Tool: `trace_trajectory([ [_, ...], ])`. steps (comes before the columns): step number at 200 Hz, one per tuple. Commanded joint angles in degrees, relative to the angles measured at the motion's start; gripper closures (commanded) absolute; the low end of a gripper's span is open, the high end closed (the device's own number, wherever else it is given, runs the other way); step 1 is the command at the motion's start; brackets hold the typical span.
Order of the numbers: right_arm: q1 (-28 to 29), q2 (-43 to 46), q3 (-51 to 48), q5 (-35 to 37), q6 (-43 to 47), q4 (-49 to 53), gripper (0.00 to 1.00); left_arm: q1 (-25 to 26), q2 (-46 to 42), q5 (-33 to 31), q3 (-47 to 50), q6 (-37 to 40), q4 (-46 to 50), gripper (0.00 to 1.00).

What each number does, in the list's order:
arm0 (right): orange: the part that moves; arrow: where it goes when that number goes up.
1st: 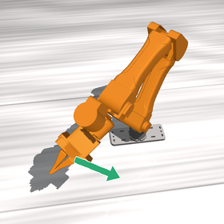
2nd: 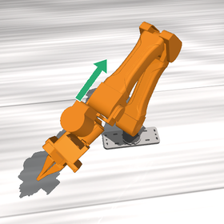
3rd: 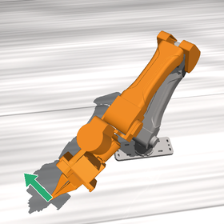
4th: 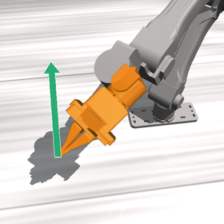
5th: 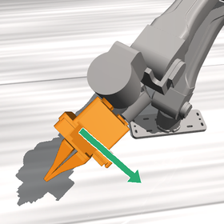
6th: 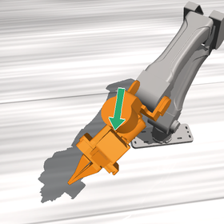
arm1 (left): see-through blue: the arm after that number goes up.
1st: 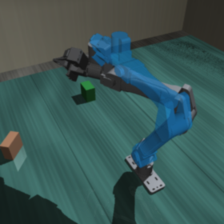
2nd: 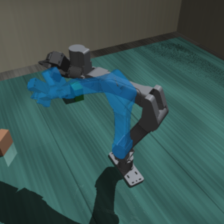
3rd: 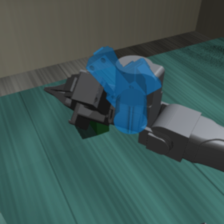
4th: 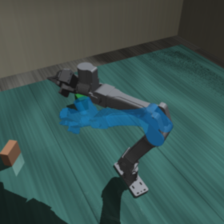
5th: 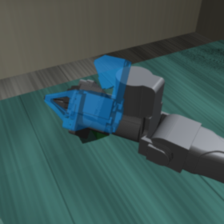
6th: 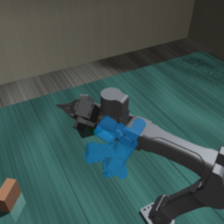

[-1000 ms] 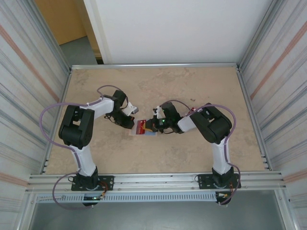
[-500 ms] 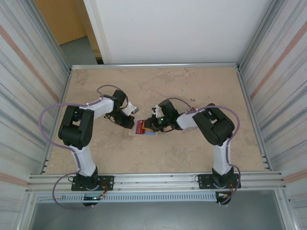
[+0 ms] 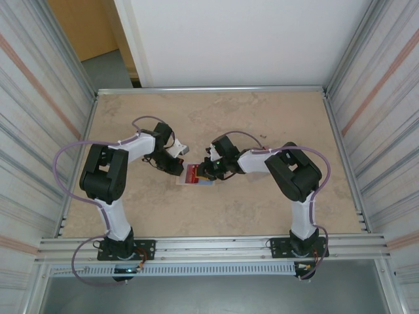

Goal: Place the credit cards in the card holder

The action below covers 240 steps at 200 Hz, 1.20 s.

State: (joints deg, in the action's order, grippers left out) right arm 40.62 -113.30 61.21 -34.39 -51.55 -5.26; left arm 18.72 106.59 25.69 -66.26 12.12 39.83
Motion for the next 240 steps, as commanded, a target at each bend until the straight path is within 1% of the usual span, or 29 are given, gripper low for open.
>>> trace_trajectory([
  [1,1.05,-1.2,2.52,1.02,1.87,4.14,0.84,-0.44,-1.94,1.44,-0.04,-0.51,1.03,1.0],
  [48,1.3,-1.78,4.83,1.69,3.1,7.31,0.87,-1.36,-3.89,3.01,-0.59,-1.46,1.41,1.0],
  [80,1.21,-0.9,5.72,3.08,4.26,10.33,0.84,-4.37,-4.36,2.96,-0.85,-3.17,1.16,1.0],
  [98,1.12,-0.68,6.18,3.47,4.78,11.77,0.83,-5.34,-3.91,1.83,-0.21,-4.53,0.34,1.0],
  [123,1.15,-0.41,6.78,3.87,4.97,12.46,0.84,-5.36,-3.31,2.33,1.17,-5.68,-0.84,1.0],
  [139,1.25,-1.01,7.75,3.63,5.07,12.93,0.86,-5.08,-2.48,3.47,1.73,-5.97,-1.38,1.0],
  [175,1.48,-2.24,9.3,3.71,5.23,13.51,0.89,-4.41,-0.4,3.15,1.74,-5.79,-1.76,1.0],
  [240,2.02,-4.64,12.09,3.18,5.5,15.27,0.89,-4.31,0.25,3.39,1.22,-6.45,-1.78,1.0],
])
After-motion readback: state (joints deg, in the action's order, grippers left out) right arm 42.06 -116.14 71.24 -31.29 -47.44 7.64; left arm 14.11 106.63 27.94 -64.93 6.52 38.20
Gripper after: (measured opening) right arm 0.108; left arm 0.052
